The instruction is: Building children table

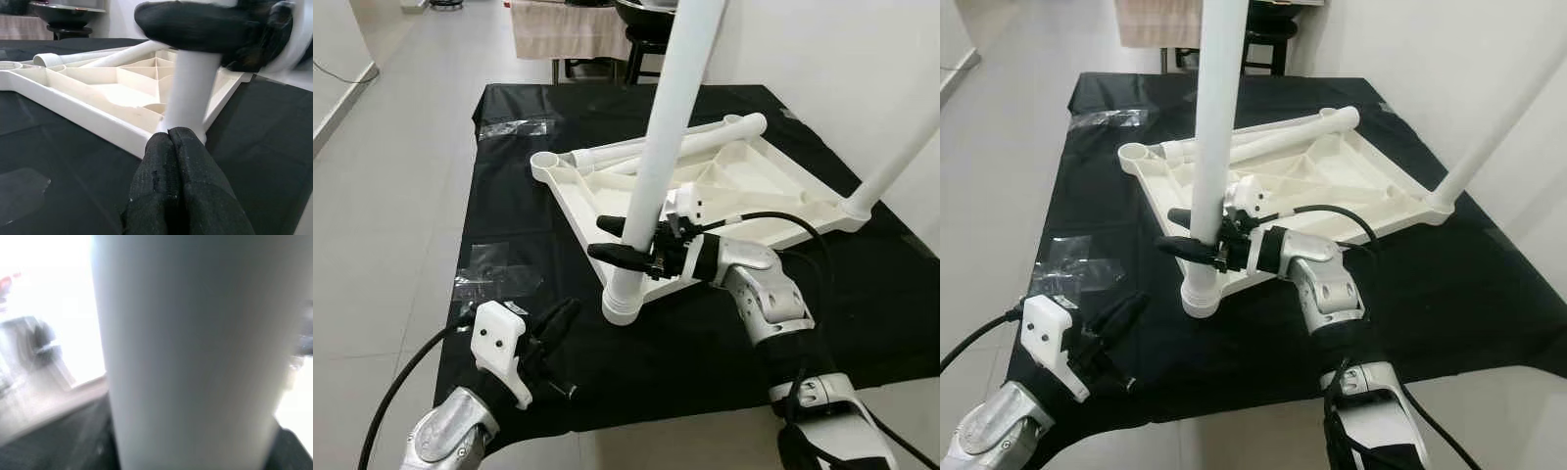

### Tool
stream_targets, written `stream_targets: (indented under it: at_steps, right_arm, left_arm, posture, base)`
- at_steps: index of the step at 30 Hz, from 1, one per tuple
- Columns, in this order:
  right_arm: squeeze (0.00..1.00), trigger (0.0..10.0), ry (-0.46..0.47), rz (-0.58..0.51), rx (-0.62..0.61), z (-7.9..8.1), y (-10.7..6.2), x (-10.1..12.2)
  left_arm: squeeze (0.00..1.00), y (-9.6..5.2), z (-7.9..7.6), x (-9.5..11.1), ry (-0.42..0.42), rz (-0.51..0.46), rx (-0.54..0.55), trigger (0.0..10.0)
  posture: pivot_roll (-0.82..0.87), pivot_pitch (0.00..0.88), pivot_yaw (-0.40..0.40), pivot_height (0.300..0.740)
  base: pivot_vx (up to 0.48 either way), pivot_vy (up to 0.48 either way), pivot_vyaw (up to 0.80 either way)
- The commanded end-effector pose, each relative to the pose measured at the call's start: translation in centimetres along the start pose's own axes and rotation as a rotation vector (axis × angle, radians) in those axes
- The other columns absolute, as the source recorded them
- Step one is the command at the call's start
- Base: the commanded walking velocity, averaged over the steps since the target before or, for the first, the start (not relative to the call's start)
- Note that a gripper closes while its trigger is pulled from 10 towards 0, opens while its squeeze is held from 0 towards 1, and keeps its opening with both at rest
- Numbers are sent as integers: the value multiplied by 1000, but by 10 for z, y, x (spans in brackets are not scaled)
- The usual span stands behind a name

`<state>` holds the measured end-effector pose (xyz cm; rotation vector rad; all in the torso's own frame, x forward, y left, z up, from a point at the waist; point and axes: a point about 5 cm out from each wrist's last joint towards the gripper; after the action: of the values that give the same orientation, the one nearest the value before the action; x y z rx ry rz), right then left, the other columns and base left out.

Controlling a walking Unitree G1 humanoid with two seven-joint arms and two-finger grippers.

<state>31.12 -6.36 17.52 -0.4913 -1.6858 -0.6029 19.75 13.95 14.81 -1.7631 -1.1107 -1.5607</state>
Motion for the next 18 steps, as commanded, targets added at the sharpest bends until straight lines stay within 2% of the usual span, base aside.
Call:
stream_targets:
  at_steps: [1,4,5,8,9,10,11,12,13,14,15,17,18]
  right_arm:
    - [0,0,0,252,-154,33,-9,-41]
    - [0,0,-26,234,-112,30,-6,-38]
    - [0,0,-27,211,-117,22,-3,-34]
    - [0,0,-17,217,-108,22,-3,-35]
    - [0,5373,-20,230,-96,22,-2,-36]
    - [0,5373,-20,230,-96,22,-2,-36]
    - [0,10000,-19,241,-85,22,-2,-36]
    - [0,10000,-16,235,-71,20,-1,-34]
    - [671,10000,-7,212,-12,19,0,-29]
    - [671,10000,-7,212,-12,19,0,-29]
    - [1000,10000,-2,185,31,16,1,-22]
    - [1000,10000,-2,185,31,16,1,-22]
    - [1000,10000,-17,141,138,12,2,-12]
  left_arm:
    - [0,-2,-2,2,-14,-4,-14,10000]
    - [0,-2,-2,1,-17,-2,-17,10000]
    - [0,-1,-2,1,-20,1,-21,10000]
    - [0,-2,-2,1,-20,2,-23,10000]
    - [0,-2,-2,1,-19,2,-19,10000]
    - [0,-2,-2,1,-19,2,-19,10000]
    - [0,-2,-2,1,-17,1,-16,10000]
    - [0,-2,-2,1,-17,1,-14,10000]
    - [0,-2,-2,1,-16,0,-13,10000]
    - [0,-2,-2,1,-16,0,-13,10000]
    - [0,-2,-2,1,-17,-1,-13,10000]
    - [0,-2,-2,1,-17,-1,-13,10000]
    - [0,-1,-2,1,-17,-1,-14,10000]
  posture:
    - [109,103,-93,740]
    - [106,98,-95,740]
    - [106,98,-95,740]
    - [117,99,-101,740]
    - [117,99,-101,740]
    - [117,99,-101,740]
    - [119,99,-98,740]
    - [119,99,-98,740]
    - [118,99,-99,740]
    - [118,99,-99,740]
    - [118,99,-99,740]
    - [118,99,-99,740]
    - [121,96,-99,740]
  base:
    - [0,0,0]
    - [0,0,0]
    - [0,0,0]
    - [0,0,0]
    - [0,0,0]
    - [0,0,0]
    - [0,0,0]
    - [0,0,0]
    - [0,0,0]
    - [0,0,0]
    - [0,0,0]
    - [0,0,0]
    - [0,0,0]
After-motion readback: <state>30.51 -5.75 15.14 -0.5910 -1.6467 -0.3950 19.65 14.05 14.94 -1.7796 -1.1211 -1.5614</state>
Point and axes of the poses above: a point about 5 cm out from each wrist's last joint towards the gripper, its own y axis pointing out of the wrist towards the gripper, its own x axis along the axis of the wrist's last joint, z = x × y, and after that the axes turned 11 degrees about -y, right-handed
